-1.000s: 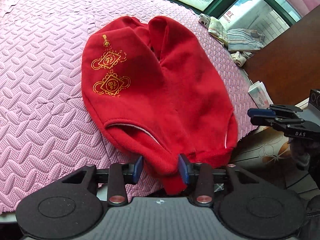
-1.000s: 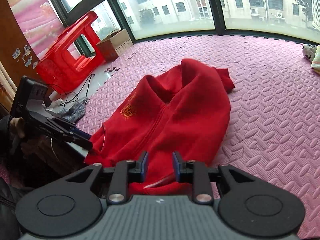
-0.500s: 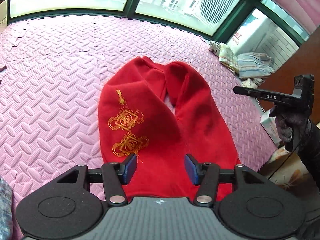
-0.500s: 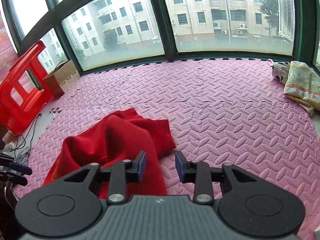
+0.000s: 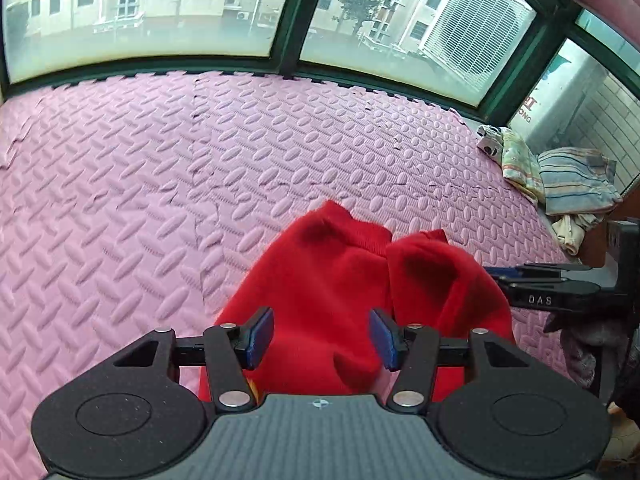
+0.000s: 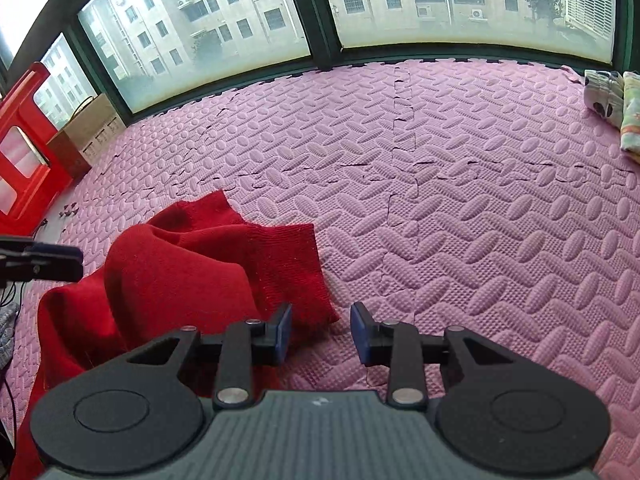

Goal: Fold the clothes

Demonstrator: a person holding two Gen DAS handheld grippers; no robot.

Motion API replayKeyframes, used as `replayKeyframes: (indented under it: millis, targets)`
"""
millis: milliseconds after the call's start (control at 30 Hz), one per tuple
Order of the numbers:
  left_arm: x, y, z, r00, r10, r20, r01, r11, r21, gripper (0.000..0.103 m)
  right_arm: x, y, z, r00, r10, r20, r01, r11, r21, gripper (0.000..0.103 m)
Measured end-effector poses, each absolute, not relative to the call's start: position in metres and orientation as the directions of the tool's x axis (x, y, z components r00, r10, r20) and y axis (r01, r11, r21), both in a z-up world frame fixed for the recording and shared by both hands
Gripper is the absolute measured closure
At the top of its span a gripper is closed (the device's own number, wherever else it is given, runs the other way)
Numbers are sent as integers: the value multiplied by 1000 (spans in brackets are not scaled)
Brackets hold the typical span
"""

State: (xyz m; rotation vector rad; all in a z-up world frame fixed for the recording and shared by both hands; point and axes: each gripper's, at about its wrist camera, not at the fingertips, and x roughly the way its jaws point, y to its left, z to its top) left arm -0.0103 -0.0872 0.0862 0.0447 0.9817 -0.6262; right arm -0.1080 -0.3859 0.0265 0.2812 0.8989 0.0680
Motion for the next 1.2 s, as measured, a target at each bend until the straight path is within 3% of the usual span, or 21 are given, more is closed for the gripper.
replayKeyframes:
  millis: [67,233,400,567,667,933,1133,1200]
  targets:
    - [5,-102,81,400,-459,-793,530,822,-209,46,-106,-385,24,625,184,-758,55,959,278,71]
    - [35,-130,61,418,-416,-807,565,815,-127,45,-105,-385,24,627,186,-756,45,961,274,97]
    - [53,-140,41,377,-415,-828,588,798,-133,47,-106,-385,40,652,154,-742,2,979,205,100]
    - [54,-144,38,355,-447,-821,628,765,-144,82,-98,-385,70,687,40,-726,-69,998,-11,101]
    - [58,-138,48,390,-445,-806,618,776,-129,93,-86,-389,86,718,-74,-692,-76,980,-183,101]
    - [100,-87,75,551,-403,-731,435,886,-161,94,-31,-414,109,766,-318,-559,27,885,-465,101]
    - [117,-56,58,563,-380,-733,331,917,-222,86,-25,-449,106,734,-279,-619,98,946,-309,95]
    - [117,-52,55,564,-376,-736,323,920,-222,67,-31,-455,92,696,-256,-670,88,957,-275,94]
